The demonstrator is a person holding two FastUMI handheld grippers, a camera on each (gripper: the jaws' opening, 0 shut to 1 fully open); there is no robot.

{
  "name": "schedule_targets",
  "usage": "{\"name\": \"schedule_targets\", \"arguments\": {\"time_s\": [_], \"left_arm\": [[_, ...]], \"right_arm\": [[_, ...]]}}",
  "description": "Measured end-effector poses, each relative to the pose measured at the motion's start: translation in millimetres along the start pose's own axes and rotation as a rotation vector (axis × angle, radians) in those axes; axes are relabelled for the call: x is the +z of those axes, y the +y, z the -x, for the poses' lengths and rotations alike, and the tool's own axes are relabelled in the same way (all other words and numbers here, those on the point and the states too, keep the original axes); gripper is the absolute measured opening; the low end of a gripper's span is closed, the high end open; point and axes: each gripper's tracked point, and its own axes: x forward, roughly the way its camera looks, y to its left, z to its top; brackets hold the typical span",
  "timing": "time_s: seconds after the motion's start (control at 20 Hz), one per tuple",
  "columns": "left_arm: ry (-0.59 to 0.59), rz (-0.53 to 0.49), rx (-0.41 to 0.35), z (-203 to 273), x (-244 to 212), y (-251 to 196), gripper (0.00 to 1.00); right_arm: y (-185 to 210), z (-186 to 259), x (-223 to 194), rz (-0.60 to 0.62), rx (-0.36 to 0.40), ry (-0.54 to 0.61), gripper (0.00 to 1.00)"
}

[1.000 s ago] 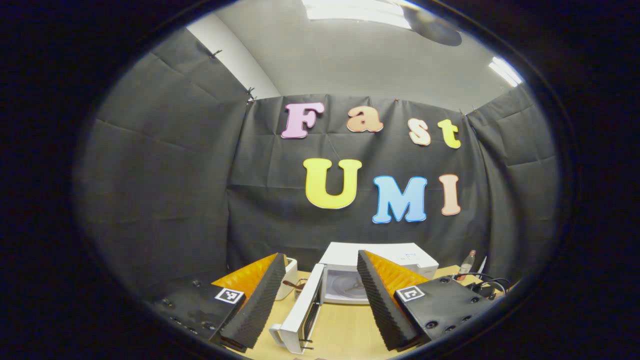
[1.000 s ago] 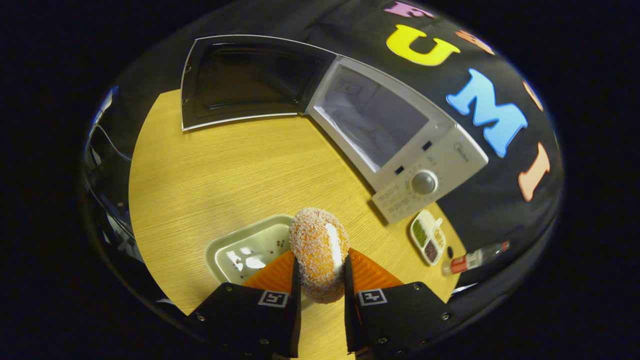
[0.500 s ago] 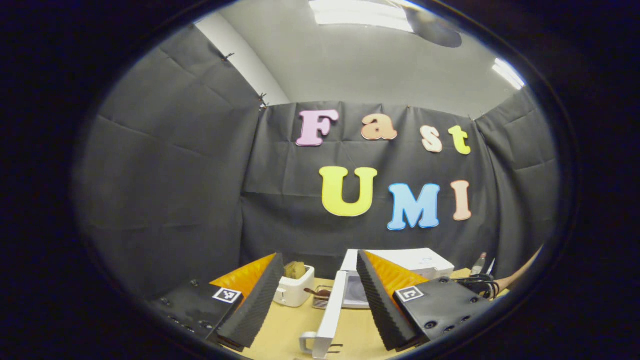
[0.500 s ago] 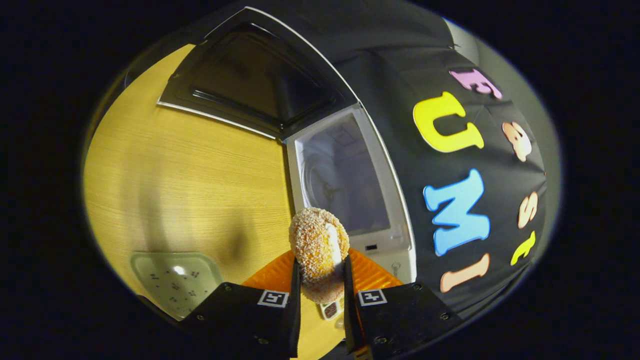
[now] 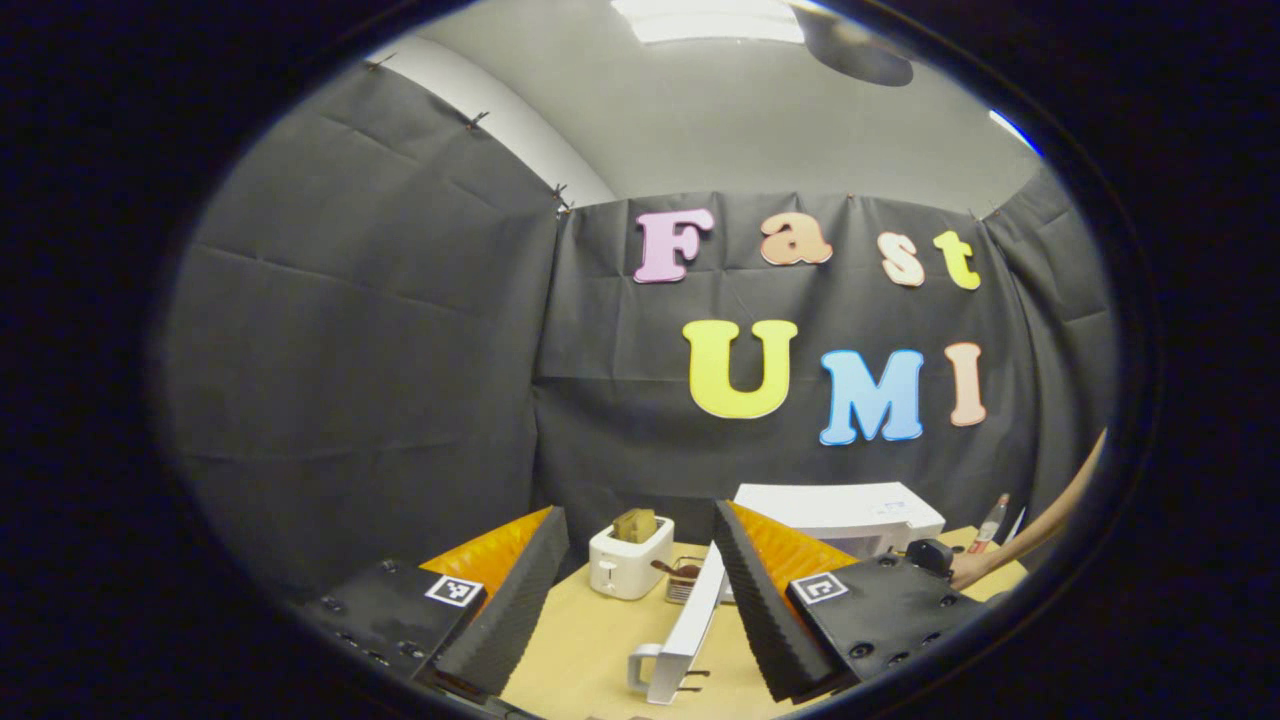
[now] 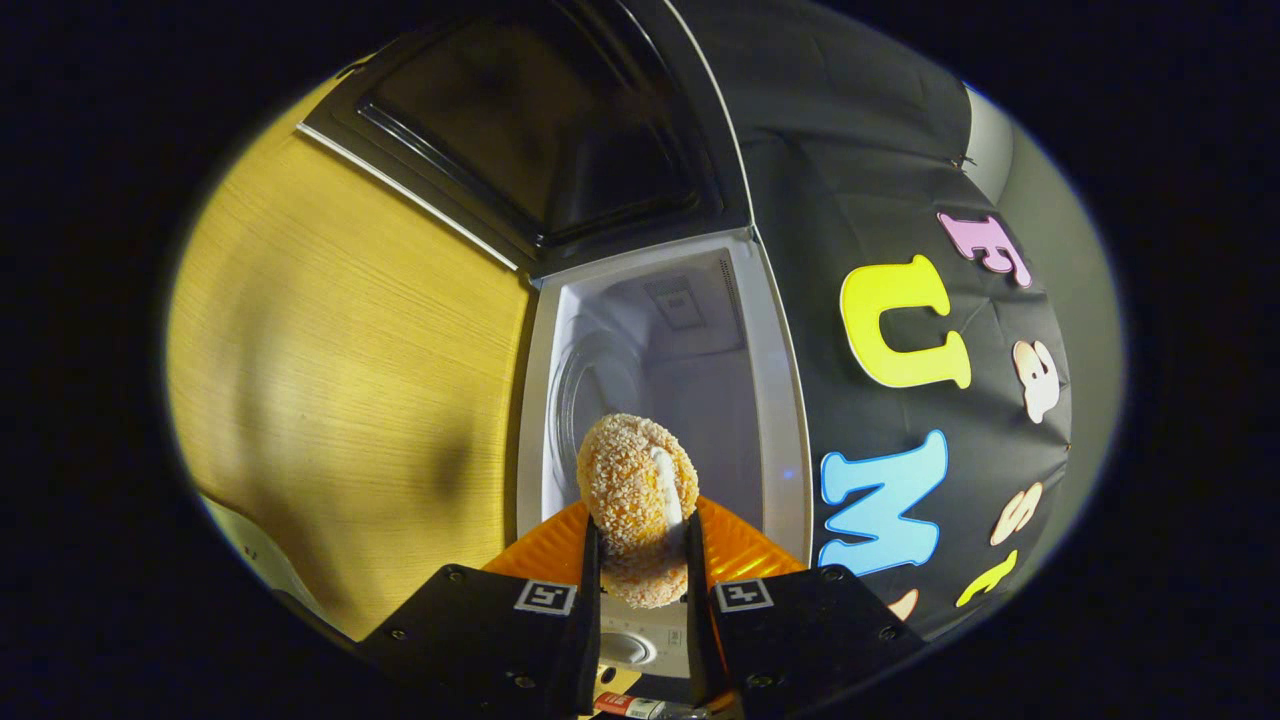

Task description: Open the microwave oven with the left hand, put the food in, and close the microwave oven.

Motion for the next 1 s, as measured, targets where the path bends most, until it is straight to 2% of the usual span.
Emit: {"name": "schedule_targets", "arguments": {"time_s": [0.2,0.35,0.55,0.7,0.75,0.95,1.0], "left_arm": [[0.024,-0.011,0.059,3,1,12,0.94],[0.054,-0.030,0.092,1,-4,24,0.94],[0.104,-0.051,0.099,-2,-16,29,0.96],[0.110,-0.059,0.108,-3,-17,29,0.99],[0.119,-0.059,0.111,-3,-20,28,0.94],[0.142,-0.072,0.129,2,-23,30,0.99],[0.143,-0.074,0.135,4,-22,30,0.99]], "right_arm": [[-3,-39,8,0.050,-0.035,-0.013,0.36],[-5,-74,7,-0.006,-0.029,0.016,0.36],[-12,-107,7,-0.012,-0.043,0.034,0.36],[-10,-123,8,0.029,-0.052,0.029,0.36],[-8,-128,6,0.039,-0.051,0.036,0.36],[-5,-148,-3,0.020,-0.031,0.082,0.36],[-3,-148,-6,0.020,-0.023,0.082,0.44]]}}
